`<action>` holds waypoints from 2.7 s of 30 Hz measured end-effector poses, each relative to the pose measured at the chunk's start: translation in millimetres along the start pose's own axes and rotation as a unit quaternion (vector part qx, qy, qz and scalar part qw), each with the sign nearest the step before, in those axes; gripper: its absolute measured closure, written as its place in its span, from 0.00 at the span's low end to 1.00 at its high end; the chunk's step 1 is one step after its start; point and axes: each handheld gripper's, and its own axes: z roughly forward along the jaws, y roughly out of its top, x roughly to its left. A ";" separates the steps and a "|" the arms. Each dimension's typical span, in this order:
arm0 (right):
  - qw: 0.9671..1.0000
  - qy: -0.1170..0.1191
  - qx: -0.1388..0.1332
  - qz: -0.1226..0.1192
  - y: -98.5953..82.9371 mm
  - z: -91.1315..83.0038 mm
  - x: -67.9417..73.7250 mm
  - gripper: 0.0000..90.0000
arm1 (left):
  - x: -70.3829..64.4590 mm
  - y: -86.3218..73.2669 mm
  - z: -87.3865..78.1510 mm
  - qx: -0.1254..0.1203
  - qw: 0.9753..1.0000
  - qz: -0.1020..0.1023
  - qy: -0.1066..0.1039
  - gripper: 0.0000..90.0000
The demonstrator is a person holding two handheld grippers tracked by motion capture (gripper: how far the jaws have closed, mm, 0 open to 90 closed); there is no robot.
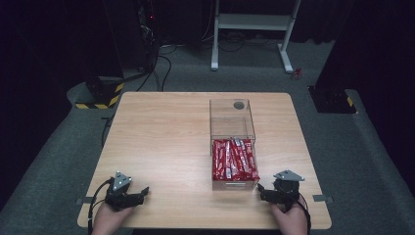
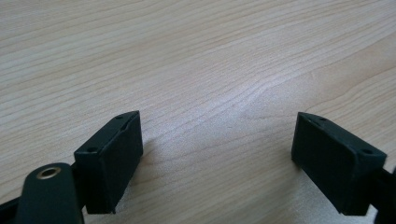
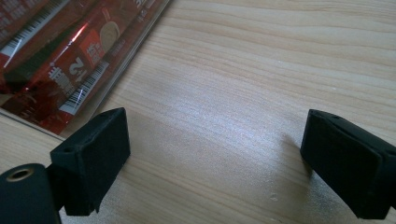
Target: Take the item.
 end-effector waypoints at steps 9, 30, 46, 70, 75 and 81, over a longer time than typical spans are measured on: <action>1.000 0.000 0.000 0.000 0.0 0.0 0.0 0.09 | 0.0 0.0 0.0 0.000 1.000 0.000 0.000 0.19; 1.000 0.001 0.000 0.000 0.1 0.1 -0.1 0.09 | -2.5 1.1 -1.6 0.007 1.000 0.002 -0.003 0.20; 1.000 0.001 0.000 0.000 0.1 0.0 0.1 0.09 | -18.1 10.6 -4.2 -0.008 1.000 0.007 -0.024 0.23; 1.000 0.002 0.000 0.000 0.1 0.1 0.4 0.09 | -43.0 23.8 -5.9 -0.042 0.997 0.013 -0.063 0.25; 1.000 0.002 0.000 0.000 0.1 0.1 0.4 0.09 | -49.6 27.3 -4.4 -0.043 0.997 0.020 -0.068 0.25; 1.000 0.002 0.000 0.000 0.1 0.1 0.4 0.09 | -55.8 31.2 -4.2 -0.047 0.996 0.022 -0.075 0.26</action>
